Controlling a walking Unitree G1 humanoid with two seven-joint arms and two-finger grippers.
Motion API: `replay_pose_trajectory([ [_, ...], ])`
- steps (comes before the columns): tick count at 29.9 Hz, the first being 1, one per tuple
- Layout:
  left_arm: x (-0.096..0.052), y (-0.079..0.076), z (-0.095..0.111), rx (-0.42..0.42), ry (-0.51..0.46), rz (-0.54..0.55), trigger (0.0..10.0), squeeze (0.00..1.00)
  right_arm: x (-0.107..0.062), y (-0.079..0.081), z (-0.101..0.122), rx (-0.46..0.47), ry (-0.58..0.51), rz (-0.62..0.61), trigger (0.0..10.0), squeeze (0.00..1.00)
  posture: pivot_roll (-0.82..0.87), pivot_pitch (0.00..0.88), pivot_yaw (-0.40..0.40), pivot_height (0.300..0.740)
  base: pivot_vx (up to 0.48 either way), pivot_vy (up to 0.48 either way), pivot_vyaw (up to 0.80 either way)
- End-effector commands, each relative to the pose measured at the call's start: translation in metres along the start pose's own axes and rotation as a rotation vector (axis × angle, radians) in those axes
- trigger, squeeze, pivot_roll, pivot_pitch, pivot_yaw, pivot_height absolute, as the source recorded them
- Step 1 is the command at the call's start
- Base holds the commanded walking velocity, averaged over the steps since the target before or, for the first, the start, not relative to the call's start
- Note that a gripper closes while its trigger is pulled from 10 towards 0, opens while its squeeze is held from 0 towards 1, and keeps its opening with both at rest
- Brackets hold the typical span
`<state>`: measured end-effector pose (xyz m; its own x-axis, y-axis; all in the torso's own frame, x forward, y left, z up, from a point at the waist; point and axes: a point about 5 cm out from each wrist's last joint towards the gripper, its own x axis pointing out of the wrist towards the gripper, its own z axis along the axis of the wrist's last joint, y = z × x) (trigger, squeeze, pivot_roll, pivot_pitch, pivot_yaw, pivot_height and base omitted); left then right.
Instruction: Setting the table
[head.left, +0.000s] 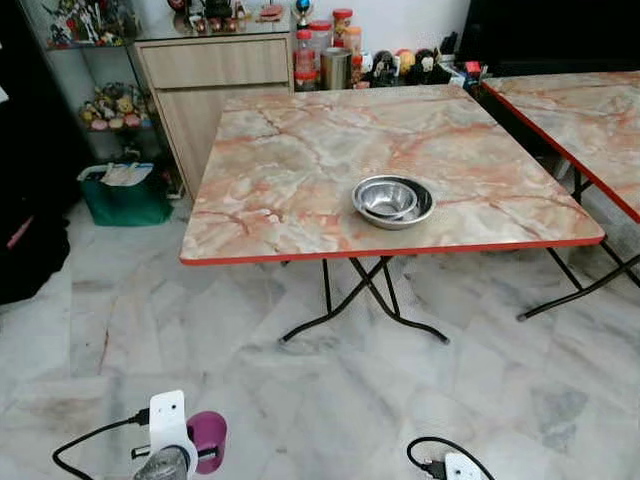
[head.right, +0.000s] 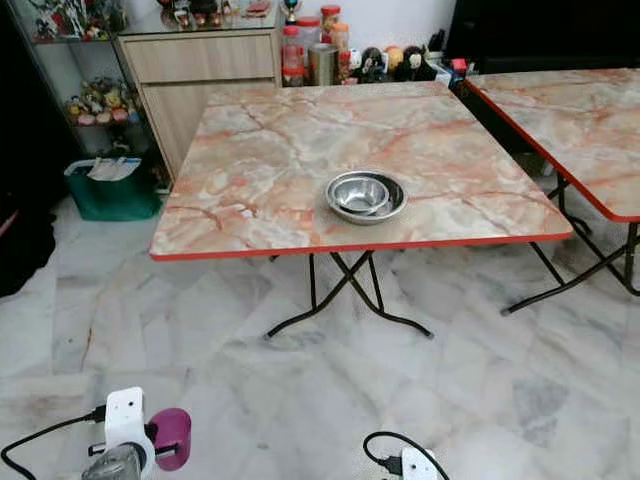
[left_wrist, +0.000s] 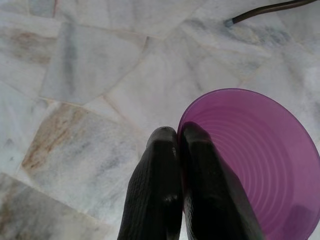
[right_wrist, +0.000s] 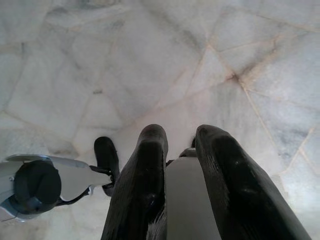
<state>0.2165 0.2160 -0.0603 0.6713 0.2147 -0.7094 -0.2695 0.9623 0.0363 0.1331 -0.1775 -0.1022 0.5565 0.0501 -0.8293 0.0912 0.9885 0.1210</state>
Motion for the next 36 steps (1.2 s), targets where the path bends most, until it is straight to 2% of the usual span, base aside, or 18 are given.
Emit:
replay_pose_trajectory([
  [1, 0.0018, -0.0045, 0.0104, 0.001, -0.036, -0.01, 10.0, 0.0, 0.0005, -0.0015, 0.0027, 0.004, -0.006, -0.005, 10.0, 0.0, 0.03, 0.0, 0.03, 0.74, 0.0, 0.0, 0.0],
  [10, 0.0017, -0.0052, 0.0111, 0.01, -0.044, -0.01, 10.0, 0.0, 0.0005, -0.0017, 0.0028, -0.007, -0.005, -0.011, 10.0, 0.0, 0.03, 0.0, 0.029, 0.74, 0.164, 0.0, 0.0],
  [17, 0.0015, -0.0072, 0.0109, 0.023, -0.047, -0.014, 10.0, 0.0, 0.0002, -0.0019, 0.0021, -0.027, -0.006, -0.014, 10.0, 0.0, 0.02, 0.0, 0.033, 0.74, 0.278, 0.0, 0.0],
  [23, 0.0015, -0.0082, 0.0111, 0.027, -0.048, -0.018, 10.0, 0.0, 0.0, -0.0022, 0.0015, -0.033, -0.004, -0.019, 10.0, 0.0, 0.02, 0.0, 0.033, 0.74, 0.296, 0.0, 0.48],
  [36, 0.0009, -0.0118, 0.0086, 0.031, -0.043, -0.026, 10.0, 0.0, -0.0004, -0.0038, 0.0011, -0.021, -0.003, -0.024, 10.0, 0.0, 0.02, 0.0, 0.024, 0.74, 0.317, 0.0, 0.0],
])
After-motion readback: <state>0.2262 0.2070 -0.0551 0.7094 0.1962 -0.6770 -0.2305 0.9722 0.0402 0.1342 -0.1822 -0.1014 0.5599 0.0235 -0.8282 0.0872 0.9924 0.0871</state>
